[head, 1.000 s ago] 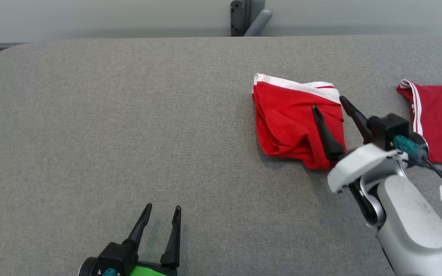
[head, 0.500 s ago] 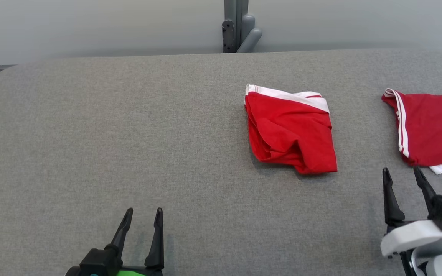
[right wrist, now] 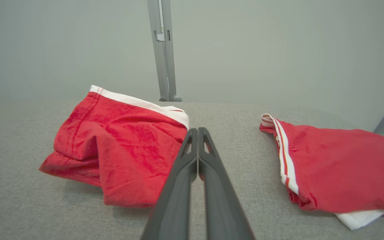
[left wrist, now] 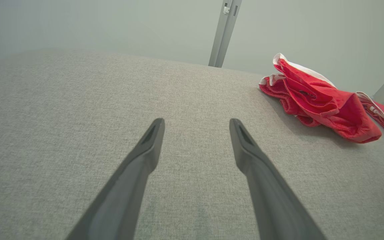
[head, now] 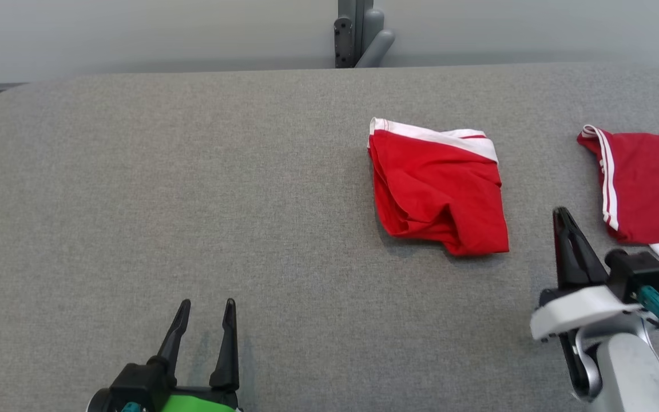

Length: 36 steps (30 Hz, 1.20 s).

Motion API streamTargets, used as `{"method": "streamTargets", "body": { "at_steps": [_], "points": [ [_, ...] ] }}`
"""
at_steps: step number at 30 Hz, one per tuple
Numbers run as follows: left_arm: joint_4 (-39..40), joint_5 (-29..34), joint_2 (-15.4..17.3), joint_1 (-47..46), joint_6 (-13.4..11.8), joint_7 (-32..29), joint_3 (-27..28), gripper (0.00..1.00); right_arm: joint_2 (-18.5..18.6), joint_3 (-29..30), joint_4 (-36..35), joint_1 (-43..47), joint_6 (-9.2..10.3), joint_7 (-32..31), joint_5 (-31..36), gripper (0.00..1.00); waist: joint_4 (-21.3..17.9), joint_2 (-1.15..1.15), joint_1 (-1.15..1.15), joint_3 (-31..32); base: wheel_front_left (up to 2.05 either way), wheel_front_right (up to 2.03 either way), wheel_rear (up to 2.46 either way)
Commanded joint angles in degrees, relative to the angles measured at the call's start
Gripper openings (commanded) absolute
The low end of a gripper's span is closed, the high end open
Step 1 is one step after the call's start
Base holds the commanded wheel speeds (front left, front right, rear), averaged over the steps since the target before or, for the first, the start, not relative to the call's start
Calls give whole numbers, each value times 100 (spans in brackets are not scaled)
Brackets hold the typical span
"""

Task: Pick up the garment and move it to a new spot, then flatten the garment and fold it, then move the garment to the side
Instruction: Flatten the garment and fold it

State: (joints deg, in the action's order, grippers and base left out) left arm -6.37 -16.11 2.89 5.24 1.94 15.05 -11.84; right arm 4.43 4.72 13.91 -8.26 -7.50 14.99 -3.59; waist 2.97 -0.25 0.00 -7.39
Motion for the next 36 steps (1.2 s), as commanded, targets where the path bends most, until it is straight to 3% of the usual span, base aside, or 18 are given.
{"method": "streamTargets", "body": {
  "at_steps": [1, 9, 21, 36],
  "points": [
    [8, -40, 8, -141, 5, 14, -1, 100, -5, -85, 85, -178, 3, 24, 59, 0, 13, 25, 0, -211, 0, 0, 0],
    [-79, 62, 8, -450, 137, 14, -98, 100, -31, -837, 1333, -1462, 2, 20, 572, 0, 214, 25, 0, -674, 0, 0, 0],
    [-190, -65, 7, -610, 77, 14, -217, 100, -117, -1749, 3244, -2557, 1, 20, 981, 0, 518, 25, 0, -921, 0, 0, 0],
    [-191, -82, 7, -578, 34, 14, -226, 100, -143, -2463, 2841, -2307, 1, 20, 661, 0, 551, 25, 0, -814, 0, 0, 0]
  ]
}}
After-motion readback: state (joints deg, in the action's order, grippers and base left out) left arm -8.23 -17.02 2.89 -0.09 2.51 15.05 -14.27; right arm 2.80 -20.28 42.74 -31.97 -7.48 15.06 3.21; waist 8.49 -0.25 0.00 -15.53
